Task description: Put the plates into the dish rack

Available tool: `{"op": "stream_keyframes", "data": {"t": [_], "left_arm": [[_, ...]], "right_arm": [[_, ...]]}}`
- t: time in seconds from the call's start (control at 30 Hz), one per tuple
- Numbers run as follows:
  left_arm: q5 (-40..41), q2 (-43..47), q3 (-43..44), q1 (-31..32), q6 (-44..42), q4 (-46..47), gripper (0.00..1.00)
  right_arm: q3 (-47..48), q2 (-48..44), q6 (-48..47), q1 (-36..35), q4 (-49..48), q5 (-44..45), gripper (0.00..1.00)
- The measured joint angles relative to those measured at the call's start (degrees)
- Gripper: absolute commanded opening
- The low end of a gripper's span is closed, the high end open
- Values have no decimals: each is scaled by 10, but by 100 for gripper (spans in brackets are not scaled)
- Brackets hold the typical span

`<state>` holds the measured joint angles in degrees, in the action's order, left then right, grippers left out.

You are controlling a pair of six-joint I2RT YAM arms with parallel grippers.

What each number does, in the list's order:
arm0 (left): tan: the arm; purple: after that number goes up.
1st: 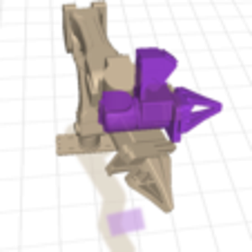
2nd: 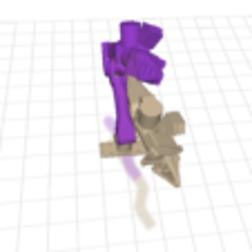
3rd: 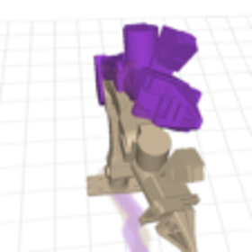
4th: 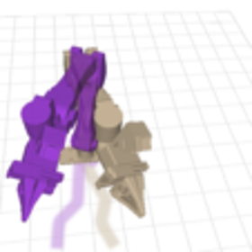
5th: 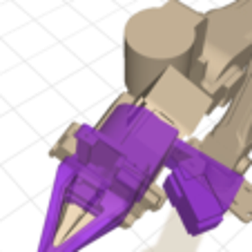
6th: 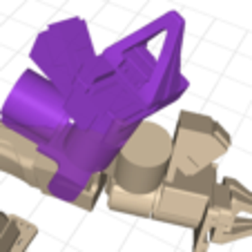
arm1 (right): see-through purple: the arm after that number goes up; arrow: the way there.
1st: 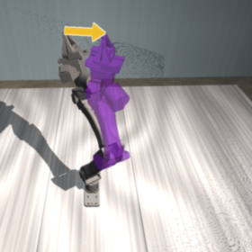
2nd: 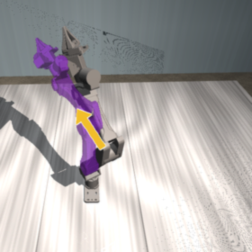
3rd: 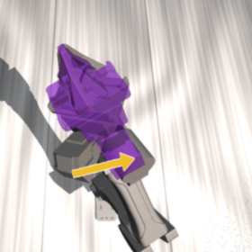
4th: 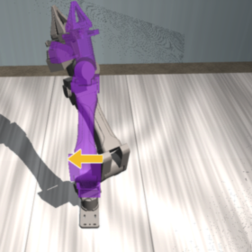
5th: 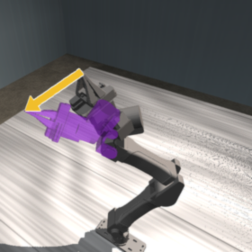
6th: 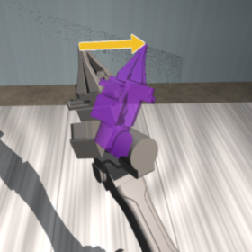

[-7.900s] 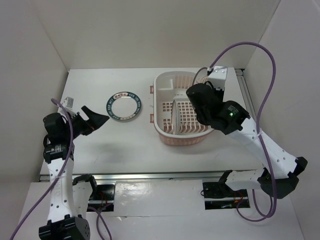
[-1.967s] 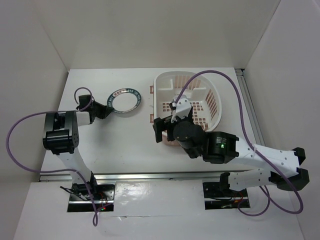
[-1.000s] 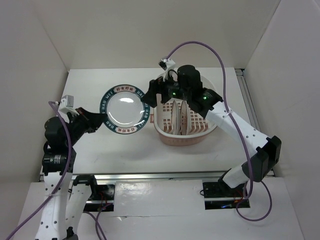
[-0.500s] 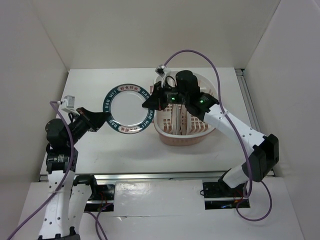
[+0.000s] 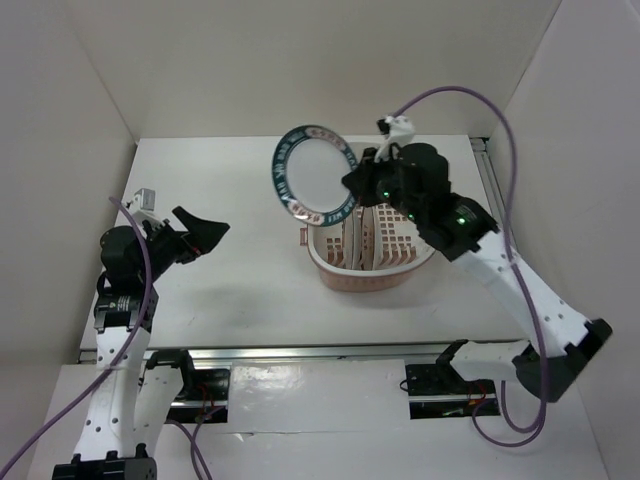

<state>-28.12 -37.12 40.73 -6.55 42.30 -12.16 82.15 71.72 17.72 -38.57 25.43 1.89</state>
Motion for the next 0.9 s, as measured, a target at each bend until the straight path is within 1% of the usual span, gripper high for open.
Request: {"op": "stream_keyframes", "data": {"t": [0.1, 0.23, 0.37, 0.43, 0.5, 0.6, 0.9], "left_arm": [[18, -9, 0, 0, -5, -26, 100], [26, -28, -3, 0, -5, -45, 100], [26, -34, -7, 0, -5, -59, 100], [26, -34, -7, 0, -5, -59, 100], [26, -33, -7, 0, -6, -61, 100], [26, -30, -7, 0, -6, -64, 100], [26, -25, -7, 0, -6, -72, 100]], "right_arm": [[49, -51, -2, 0, 66, 129, 0], [116, -90, 3, 1, 133, 277, 0], [132, -105, 16, 3, 223, 404, 0], [132, -101, 27, 3, 269, 451, 0], [118, -98, 35, 5, 300, 483, 0], [78, -85, 48, 5, 328, 504, 0], [-26, -52, 67, 5, 324, 495, 0]]}}
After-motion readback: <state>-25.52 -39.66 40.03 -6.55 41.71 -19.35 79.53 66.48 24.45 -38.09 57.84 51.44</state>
